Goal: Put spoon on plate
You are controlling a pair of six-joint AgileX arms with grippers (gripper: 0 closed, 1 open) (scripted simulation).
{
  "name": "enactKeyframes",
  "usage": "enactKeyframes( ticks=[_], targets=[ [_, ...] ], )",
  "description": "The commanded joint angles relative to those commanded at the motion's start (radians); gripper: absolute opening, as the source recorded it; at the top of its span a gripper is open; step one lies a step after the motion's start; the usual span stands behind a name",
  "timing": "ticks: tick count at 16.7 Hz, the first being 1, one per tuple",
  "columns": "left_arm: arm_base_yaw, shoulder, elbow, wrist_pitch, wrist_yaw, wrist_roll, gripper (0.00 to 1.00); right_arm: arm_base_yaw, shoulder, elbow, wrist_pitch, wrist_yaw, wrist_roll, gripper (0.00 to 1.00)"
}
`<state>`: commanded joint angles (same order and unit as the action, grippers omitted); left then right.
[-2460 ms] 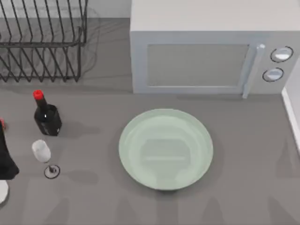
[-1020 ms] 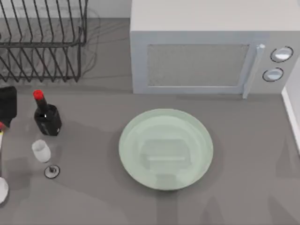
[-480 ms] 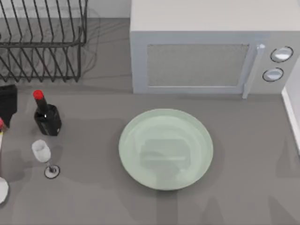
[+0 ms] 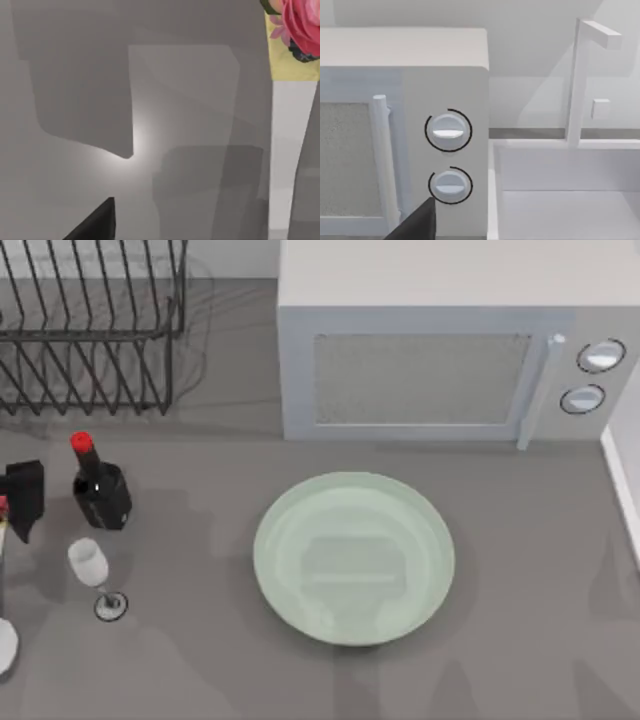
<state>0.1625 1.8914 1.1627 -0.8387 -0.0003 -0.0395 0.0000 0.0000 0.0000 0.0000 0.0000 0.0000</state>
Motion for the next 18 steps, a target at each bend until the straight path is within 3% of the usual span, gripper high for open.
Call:
enactKeyframes(
  ticks=[5,10,18],
  targets=[
    [-0.029,0.069,-0.084,0.152,0.0,-0.027,1.0,0.0,0.0,0.0,0.0,0.0,0.0,1.0],
    [-0.034,0.073,-0.086,0.161,0.001,-0.031,1.0,0.0,0.0,0.0,0.0,0.0,0.0,1.0],
    [-0.034,0.073,-0.086,0.161,0.001,-0.031,0.4,0.0,0.0,0.0,0.0,0.0,0.0,1.0]
  ],
)
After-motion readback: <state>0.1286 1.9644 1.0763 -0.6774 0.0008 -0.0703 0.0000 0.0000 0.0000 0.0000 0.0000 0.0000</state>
